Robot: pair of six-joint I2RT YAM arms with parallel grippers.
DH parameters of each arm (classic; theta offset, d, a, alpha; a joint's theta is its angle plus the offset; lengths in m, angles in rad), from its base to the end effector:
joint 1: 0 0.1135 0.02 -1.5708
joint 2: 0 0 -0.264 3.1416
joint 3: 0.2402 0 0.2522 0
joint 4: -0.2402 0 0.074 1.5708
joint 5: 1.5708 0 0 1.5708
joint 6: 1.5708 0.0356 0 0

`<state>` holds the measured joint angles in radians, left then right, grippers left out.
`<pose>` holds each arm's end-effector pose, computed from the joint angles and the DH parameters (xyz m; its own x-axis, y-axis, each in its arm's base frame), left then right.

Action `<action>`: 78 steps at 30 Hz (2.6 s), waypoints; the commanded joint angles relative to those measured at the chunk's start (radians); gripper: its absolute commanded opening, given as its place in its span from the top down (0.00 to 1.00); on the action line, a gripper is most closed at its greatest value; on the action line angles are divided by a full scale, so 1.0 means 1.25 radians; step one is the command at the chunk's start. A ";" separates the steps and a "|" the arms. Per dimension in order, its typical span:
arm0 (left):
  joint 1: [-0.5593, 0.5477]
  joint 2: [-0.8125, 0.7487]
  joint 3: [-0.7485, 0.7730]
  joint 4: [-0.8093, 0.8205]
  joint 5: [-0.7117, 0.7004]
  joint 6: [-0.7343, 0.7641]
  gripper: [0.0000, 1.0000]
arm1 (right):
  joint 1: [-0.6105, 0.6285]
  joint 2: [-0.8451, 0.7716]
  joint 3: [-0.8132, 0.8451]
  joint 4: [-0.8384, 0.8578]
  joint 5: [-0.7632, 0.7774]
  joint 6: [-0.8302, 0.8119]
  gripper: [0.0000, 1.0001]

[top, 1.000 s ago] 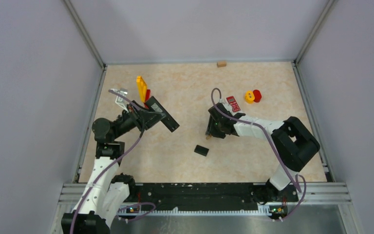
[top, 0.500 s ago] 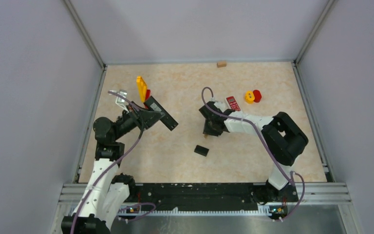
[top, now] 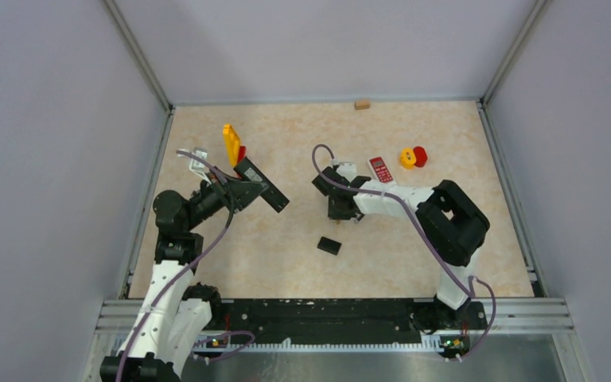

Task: Load the batteries into the remote control

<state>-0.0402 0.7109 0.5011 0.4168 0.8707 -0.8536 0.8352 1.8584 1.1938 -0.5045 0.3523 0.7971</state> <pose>0.1657 -0.0339 0.3134 -0.4482 -0.4679 -0.7617 0.6633 0.3971 -0.6342 0.2552 0.2636 0.1639 -0.8646 0.0452 -0.5004 0.0188 0.9982 0.0578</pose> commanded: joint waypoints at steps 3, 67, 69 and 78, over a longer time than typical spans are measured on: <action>-0.001 -0.007 0.034 -0.005 -0.020 0.019 1.00 | 0.004 -0.095 -0.079 0.128 0.029 -0.113 1.00; -0.023 0.140 0.075 0.172 0.075 -0.242 1.00 | 0.201 -0.445 -0.180 0.751 -0.307 -0.594 1.00; -0.023 0.140 0.075 0.173 0.075 -0.242 1.00 | 0.201 -0.440 -0.180 0.752 -0.310 -0.592 1.00; -0.023 0.134 0.075 0.181 0.067 -0.250 1.00 | 0.201 -0.434 -0.169 0.706 -0.354 -0.593 1.00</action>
<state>-0.0662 0.8993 0.5537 0.5755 0.9531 -1.1538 1.0775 1.3109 0.9375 0.3851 -0.0547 0.0700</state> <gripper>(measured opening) 0.230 0.034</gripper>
